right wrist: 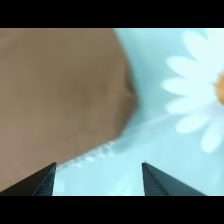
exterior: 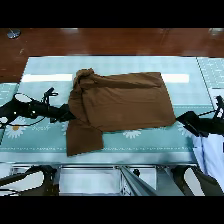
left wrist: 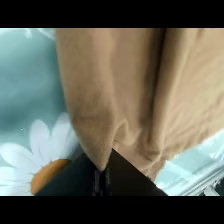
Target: Fold the shirts.
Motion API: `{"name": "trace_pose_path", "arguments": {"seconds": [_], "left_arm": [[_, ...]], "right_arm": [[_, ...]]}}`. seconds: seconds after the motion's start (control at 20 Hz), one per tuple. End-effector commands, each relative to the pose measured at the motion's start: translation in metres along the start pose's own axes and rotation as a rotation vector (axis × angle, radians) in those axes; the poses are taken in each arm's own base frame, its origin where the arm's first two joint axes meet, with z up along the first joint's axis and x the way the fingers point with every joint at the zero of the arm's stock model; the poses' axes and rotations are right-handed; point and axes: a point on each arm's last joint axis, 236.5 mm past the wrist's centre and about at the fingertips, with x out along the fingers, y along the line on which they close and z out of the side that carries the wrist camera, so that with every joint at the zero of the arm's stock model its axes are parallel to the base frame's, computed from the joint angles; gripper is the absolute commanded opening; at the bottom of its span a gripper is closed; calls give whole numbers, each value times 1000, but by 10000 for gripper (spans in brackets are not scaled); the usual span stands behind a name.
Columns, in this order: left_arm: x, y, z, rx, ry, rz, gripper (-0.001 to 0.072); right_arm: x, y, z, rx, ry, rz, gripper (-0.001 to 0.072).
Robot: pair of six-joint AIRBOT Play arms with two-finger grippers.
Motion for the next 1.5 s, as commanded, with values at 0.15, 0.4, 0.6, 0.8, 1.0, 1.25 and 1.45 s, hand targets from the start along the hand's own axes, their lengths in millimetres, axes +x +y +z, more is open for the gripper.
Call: {"name": "trace_pose_path", "arguments": {"seconds": [0.15, 0.4, 0.6, 0.8, 1.0, 1.25, 1.45], "left_arm": [[-2, -4, -3, 40, 18, -14, 22], [-2, -6, -2, 36, 15, -20, 22], [-2, -13, 2, 20, -1, -52, 22], [-8, -20, 18, 56, -57, -68, 22], [-55, -65, 57, 140, -162, -112, 21], [-246, -222, 108, 497, -667, -244, 21], [-389, -304, 53, 796, -993, -152, 21]], "right_arm": [[37, -4, -9, 22, 122, -28, 615], [55, -4, 22, 46, 145, -34, 615], [79, 2, 14, 82, 227, 23, 615], [97, 38, 19, 8, 253, 72, 416], [68, 100, 69, -131, 176, 130, 28], [-119, 231, 167, -461, -255, 266, 27], [-278, 270, 151, -654, -635, 256, 27]]}}
